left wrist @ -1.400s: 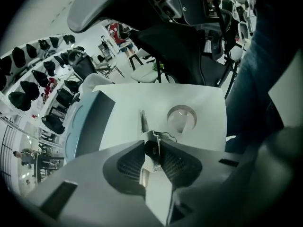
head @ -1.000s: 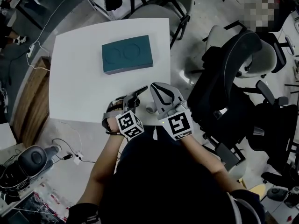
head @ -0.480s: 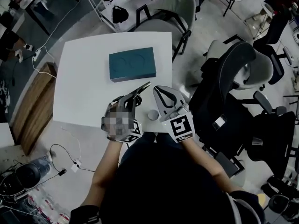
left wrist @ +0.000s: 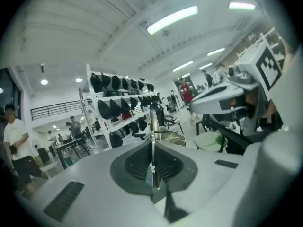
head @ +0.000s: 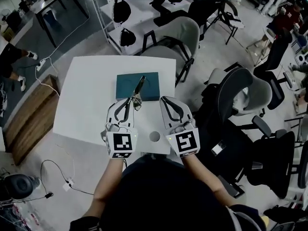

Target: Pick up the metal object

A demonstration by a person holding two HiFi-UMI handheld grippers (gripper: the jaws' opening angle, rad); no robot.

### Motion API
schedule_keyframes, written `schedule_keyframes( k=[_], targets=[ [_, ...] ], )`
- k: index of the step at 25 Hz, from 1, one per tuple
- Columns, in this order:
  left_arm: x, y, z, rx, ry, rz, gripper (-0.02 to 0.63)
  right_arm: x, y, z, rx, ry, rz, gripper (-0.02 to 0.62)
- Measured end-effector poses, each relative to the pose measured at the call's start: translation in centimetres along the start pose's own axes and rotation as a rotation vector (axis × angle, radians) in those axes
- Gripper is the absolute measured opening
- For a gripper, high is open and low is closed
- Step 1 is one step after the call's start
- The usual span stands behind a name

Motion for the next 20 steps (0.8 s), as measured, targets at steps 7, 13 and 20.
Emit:
schedule_keyframes(
  k=[7, 13, 20],
  targets=[
    [-3.4, 2.7, -5.4, 0.191, 0.099, -0.098, 0.023, 1.4, 0.3, -5.3, 0.116, 0.036, 0.073, 0.028],
    [-4.6, 4.2, -7.7, 0.267, 0.175, -0.109, 0.023, 2.2, 0.8, -8.3, 0.165, 0.035, 0.125, 0.028],
    [-4.4, 4.5, -8.2, 0.279, 0.178, -0.099, 0.023, 2.4, 1.2, -8.5, 0.141, 0.028, 0.136, 0.026]
  ],
)
Point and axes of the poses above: the fingertips, and each gripper's own axes: y backward along the fingers, x to its right, z out of its underside, the point moved 6 cm from there along y, backward along the fingers, and after that the axes turned 5 degrees about y, right-handed, at the moved point
